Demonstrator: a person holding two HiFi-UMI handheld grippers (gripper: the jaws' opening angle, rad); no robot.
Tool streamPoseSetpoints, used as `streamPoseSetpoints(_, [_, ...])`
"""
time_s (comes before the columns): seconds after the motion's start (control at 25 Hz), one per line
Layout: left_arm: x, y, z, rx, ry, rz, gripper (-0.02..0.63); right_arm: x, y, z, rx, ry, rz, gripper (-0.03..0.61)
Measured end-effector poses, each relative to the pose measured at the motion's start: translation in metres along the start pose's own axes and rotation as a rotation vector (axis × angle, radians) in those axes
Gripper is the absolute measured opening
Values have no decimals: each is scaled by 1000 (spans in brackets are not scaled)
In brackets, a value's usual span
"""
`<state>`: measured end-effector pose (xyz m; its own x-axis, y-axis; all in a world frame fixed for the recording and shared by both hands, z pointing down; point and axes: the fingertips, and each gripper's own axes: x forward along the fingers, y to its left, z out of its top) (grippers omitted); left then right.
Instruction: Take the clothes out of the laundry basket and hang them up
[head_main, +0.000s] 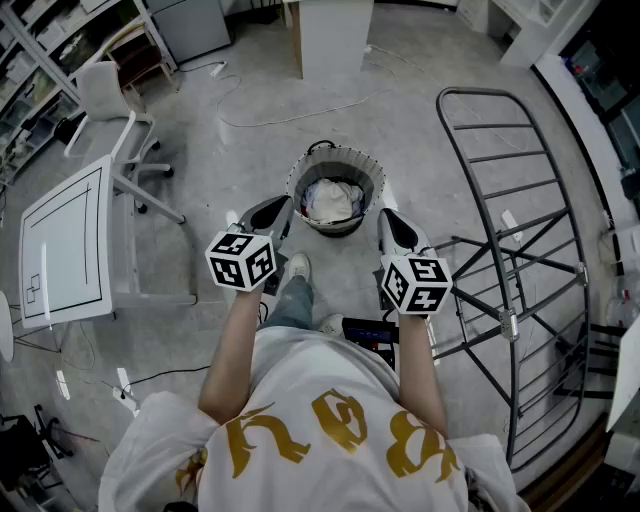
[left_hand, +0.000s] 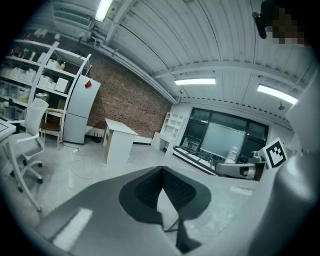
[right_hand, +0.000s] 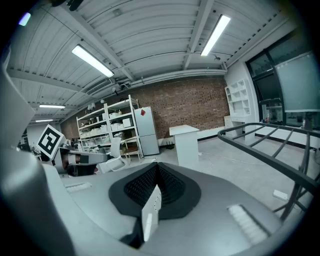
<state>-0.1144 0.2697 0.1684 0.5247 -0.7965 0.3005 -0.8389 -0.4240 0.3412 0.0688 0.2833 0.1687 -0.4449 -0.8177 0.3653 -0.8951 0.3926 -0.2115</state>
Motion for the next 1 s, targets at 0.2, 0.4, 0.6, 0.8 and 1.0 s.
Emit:
streamPoseSetpoints(0.2, [-2,-4,5,-24,-2,-25,0,0,2,0,2,1,-3,25])
streamPoseSetpoints(0.4, [7,-2,7,-12,2,-26,1,9,-3,4,-32,1,-15,26])
streamPoseSetpoints(0.6, [22,9,0,13,33,0,256,25,-8,-5,-79,67,-7,241])
streamPoseSetpoints(0.8, [50,32,-11,-30,91,-2,256,61,-18,-15,-83,124,-3,247])
streamPoseSetpoints(1.0, [101,74,-24,-32,181,-1,255,118,-39,-27,-64,195,-27,249])
